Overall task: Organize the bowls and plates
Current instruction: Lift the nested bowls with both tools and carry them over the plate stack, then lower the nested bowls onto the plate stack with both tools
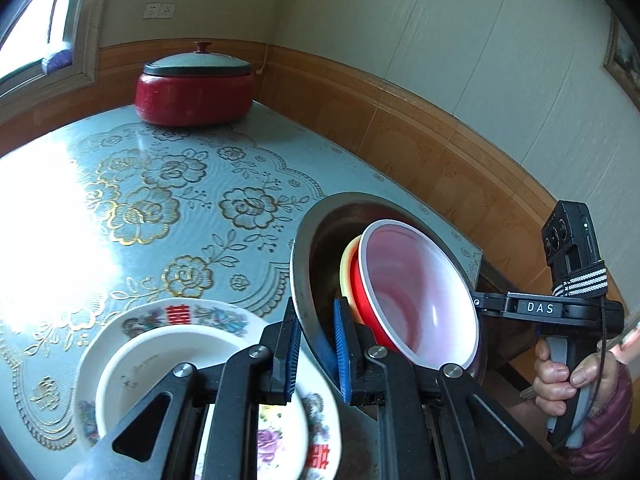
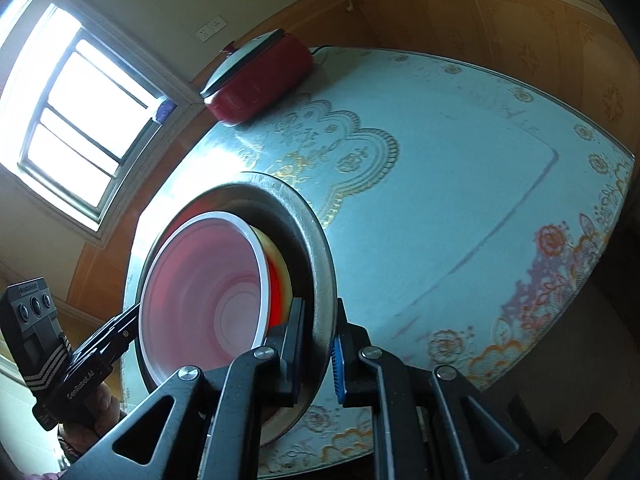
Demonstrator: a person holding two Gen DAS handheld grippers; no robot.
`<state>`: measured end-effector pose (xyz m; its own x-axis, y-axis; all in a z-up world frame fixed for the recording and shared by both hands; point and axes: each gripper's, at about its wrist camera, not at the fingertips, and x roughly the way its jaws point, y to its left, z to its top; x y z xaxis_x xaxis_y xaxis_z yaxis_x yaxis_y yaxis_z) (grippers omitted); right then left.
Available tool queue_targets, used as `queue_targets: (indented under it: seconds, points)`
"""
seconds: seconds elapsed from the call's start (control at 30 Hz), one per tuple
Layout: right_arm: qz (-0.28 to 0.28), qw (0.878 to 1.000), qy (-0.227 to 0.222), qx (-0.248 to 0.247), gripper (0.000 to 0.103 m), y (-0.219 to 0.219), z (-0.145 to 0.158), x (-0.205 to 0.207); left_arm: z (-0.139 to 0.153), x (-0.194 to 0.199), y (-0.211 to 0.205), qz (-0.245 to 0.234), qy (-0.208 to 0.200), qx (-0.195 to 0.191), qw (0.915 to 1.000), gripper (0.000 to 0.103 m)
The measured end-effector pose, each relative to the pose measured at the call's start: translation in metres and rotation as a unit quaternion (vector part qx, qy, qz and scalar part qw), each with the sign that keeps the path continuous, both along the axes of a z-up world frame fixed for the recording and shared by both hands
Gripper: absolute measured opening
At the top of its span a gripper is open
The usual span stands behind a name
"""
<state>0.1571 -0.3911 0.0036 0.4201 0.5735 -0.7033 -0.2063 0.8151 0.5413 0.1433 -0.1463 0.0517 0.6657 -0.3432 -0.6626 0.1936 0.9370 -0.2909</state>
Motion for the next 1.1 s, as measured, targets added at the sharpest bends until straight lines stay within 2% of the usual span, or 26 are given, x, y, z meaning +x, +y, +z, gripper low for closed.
queue_targets:
  seconds: [0.23, 0.53, 0.8, 1.1]
  points:
    - [0.045, 0.999, -0.002, 0.021, 0.012, 0.052, 0.004, -0.005, 0.009, -0.024, 0.051, 0.042, -0.007, 0.0, 0.9991, 0.013]
    - [0.097, 0.995, 0.015, 0.025, 0.012, 0.104, -0.002, -0.018, -0.002, -0.056, 0.102, 0.091, 0.01, -0.002, 0.9958, 0.013]
    - [0.162, 0.987, 0.019, 0.008, 0.012, 0.13, -0.005, -0.019, -0.022, -0.081, 0.122, 0.143, 0.04, -0.021, 0.9887, 0.013]
    - [0.204, 0.978, 0.04, -0.016, 0.012, 0.145, -0.025, -0.013, -0.041, -0.095, 0.122, 0.193, 0.072, -0.028, 0.978, 0.013]
